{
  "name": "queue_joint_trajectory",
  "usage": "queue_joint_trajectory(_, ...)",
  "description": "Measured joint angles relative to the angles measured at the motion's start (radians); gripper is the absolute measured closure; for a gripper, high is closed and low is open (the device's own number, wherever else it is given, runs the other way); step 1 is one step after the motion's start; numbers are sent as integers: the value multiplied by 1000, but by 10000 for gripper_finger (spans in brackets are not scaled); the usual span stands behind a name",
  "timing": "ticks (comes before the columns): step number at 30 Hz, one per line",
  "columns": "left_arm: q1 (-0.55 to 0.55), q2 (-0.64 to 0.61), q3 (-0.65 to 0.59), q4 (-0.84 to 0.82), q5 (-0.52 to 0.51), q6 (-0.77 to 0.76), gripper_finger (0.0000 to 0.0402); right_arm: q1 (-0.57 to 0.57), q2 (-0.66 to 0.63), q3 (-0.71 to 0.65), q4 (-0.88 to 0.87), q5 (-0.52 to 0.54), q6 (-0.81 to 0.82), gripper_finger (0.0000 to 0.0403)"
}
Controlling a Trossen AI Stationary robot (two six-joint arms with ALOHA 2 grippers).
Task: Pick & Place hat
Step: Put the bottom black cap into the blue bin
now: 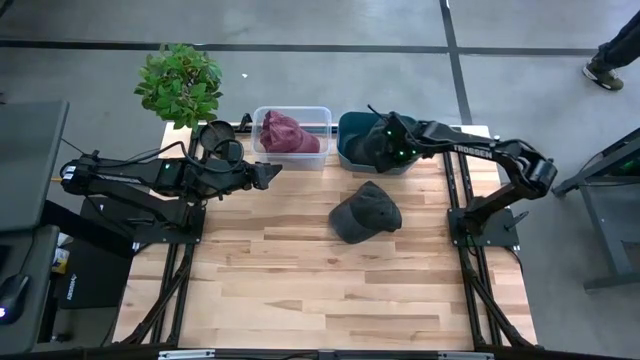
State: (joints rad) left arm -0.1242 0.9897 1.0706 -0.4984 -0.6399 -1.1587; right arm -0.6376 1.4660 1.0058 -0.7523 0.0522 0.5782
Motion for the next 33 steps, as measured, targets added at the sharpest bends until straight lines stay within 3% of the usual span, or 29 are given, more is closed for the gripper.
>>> queue_joint_trajectory(10, 0, 0, 0, 0, 0, -1, 136, 1, -101, 79, 6, -40, 14, 403)
queue_joint_trajectory(15, 0, 0, 0, 1, 0, -2, 136, -24, -119, 127, 132, -41, 0, 403)
queue_joint_trajectory(25, 0, 0, 0, 2, 1, -4, 136, -92, 29, 127, 350, -133, 32, 403)
queue_joint_trajectory(33, 0, 0, 0, 1, 1, -20, 136, -126, 87, 126, 275, -107, 29, 403)
